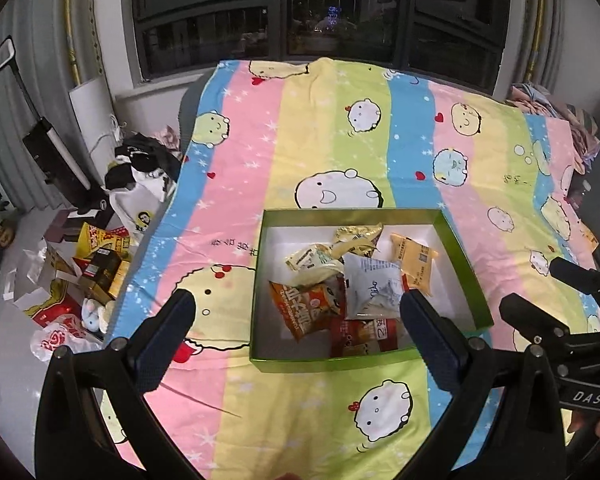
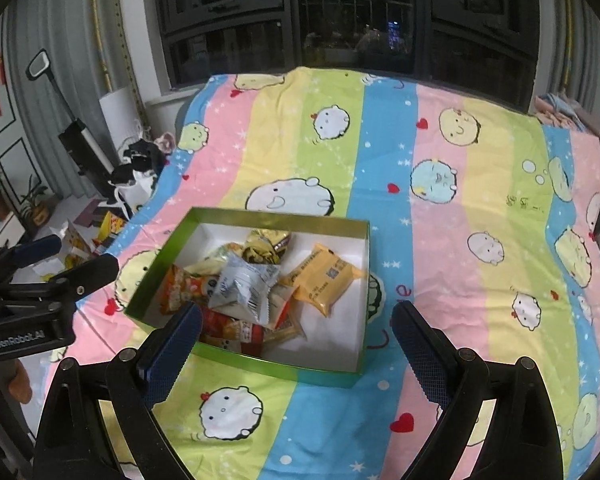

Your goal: Organize snacks

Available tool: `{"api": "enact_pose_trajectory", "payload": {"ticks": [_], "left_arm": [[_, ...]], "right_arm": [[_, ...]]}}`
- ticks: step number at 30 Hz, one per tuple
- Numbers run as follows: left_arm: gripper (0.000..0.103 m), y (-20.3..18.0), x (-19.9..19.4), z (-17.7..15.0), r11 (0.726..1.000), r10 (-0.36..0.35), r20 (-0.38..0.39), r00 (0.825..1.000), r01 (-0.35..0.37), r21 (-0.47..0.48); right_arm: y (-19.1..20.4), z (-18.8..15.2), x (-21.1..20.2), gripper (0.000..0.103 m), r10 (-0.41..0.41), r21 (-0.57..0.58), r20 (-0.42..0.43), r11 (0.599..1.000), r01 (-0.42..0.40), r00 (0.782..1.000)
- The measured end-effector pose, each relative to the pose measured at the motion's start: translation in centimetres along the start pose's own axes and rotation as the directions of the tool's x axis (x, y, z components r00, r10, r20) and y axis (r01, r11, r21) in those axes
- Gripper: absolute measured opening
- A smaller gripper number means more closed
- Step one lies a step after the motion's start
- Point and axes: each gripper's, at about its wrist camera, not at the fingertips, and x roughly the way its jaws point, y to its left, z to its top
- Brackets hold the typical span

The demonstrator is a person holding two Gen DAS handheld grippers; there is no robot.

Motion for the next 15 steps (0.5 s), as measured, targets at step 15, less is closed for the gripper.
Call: {"api": "enact_pose_trajectory", "payload": {"ticks": [15], "left_arm": [[0.102,-0.32,-0.68,0.76,1.0,0.015,0.013,1.0,-0.015,-0.013]], "right_arm": [[0.81,0.47,-0.96,0.095,0.009,-0.008,0.011,1.0,-0.009,1.0]]}}
